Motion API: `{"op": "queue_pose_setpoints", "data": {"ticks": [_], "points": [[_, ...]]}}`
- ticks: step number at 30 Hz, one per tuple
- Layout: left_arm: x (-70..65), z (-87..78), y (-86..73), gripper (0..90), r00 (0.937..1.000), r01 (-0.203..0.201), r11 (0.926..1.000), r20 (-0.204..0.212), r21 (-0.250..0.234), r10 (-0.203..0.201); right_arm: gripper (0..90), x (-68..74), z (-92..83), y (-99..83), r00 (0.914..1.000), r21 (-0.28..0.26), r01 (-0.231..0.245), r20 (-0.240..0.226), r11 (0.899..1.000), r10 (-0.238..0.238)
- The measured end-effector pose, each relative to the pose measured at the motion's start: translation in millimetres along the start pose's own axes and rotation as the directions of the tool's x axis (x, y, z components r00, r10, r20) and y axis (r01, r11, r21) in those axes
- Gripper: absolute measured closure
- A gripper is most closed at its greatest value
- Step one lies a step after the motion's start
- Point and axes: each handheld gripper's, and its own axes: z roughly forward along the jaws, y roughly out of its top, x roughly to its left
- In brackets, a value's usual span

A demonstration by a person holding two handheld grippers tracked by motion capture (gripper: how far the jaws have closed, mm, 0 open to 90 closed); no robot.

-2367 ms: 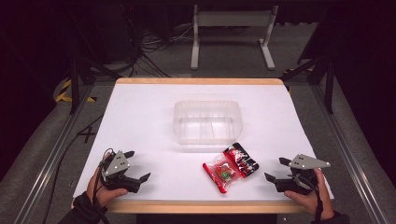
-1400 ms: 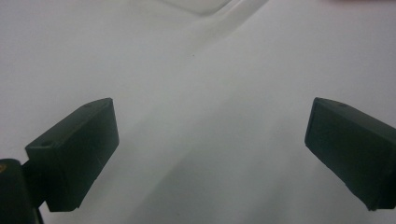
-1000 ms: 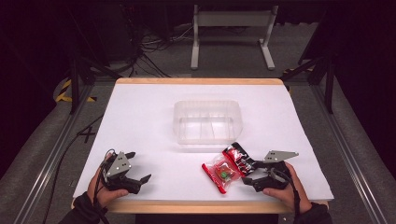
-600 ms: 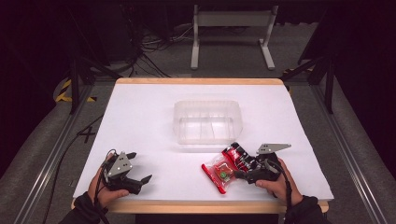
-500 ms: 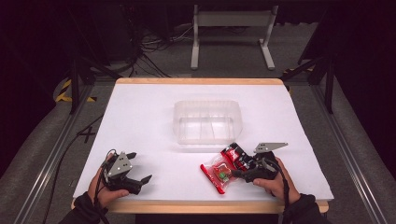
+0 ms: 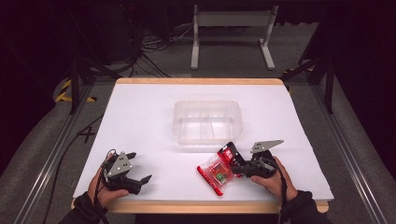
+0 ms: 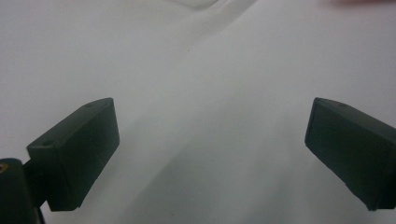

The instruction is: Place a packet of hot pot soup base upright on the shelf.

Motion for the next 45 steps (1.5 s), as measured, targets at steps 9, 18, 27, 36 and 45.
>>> {"op": "queue_pose_setpoints", "data": {"ticks": [9, 18, 27, 36, 45], "points": [[0.5, -0.5, -0.3, 3.7, 1.0000, 0.004, 1.0000, 0.004, -0.006, -0.004, 90.0, 11.6, -10.8, 3.6, 0.9967, -0.037, 0.079, 0.018, 0.996, -0.079], [1.0, -1.0, -0.2, 3.7, 0.9999, 0.008, 0.9999, 0.007, -0.012, -0.008, 90.0, 25.4, -32.1, 10.1, 0.9933, -0.087, 0.115, 0.018, 0.990, -0.114], [1.2, -2.3, -0.1, 3.7, 1.0000, 0.005, 0.9999, 0.003, -0.015, -0.005, 90.0, 36.9, -52.3, 13.5, 0.9882, -0.122, 0.147, 0.060, 0.982, -0.141], [0.4, -3.0, 0.1, 3.7, 1.0000, 0.006, 0.9998, -0.002, -0.018, -0.006, 90.0, 46.4, -65.7, 14.5, 0.9815, -0.137, 0.182, 0.086, 0.974, -0.171], [0.4, -3.3, 0.0, 3.7, 1.0000, 0.010, 0.9998, -0.001, -0.018, -0.010, 90.0, 49.3, -78.3, 18.3, 0.9763, -0.164, 0.184, 0.144, 0.969, -0.161]]}}
